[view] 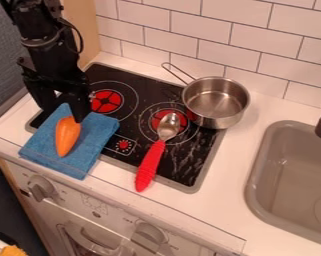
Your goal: Move something
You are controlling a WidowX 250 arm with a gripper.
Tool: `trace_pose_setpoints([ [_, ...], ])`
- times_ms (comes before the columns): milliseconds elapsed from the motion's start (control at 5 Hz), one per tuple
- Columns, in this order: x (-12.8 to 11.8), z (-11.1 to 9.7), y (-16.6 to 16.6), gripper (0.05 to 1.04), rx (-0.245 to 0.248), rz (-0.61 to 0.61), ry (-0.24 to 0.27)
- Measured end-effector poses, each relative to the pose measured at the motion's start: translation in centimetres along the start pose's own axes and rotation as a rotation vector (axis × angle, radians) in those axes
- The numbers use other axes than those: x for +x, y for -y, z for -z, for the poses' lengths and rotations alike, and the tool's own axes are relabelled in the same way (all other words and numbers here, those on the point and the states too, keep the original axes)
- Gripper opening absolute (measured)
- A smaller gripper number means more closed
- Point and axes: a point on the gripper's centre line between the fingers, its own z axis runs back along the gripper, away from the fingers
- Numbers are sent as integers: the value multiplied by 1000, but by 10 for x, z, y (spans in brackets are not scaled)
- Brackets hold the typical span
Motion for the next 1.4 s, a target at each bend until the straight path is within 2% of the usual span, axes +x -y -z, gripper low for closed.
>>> trace_pose_setpoints([
  [200, -1, 6, 3, 1000, -9, 0, -23],
  [400, 19, 10, 28, 1000, -5, 95, -34],
  [600, 63, 5, 75, 1000, -12, 264, 5],
  [800, 98, 10, 122, 1000, -46, 413, 22],
  [1000, 121, 34, 174, 1000, -114, 587, -7],
  [1200, 125, 50, 193, 1000, -100, 659, -33],
  [1400, 123, 57, 204, 939, -95, 686, -53],
])
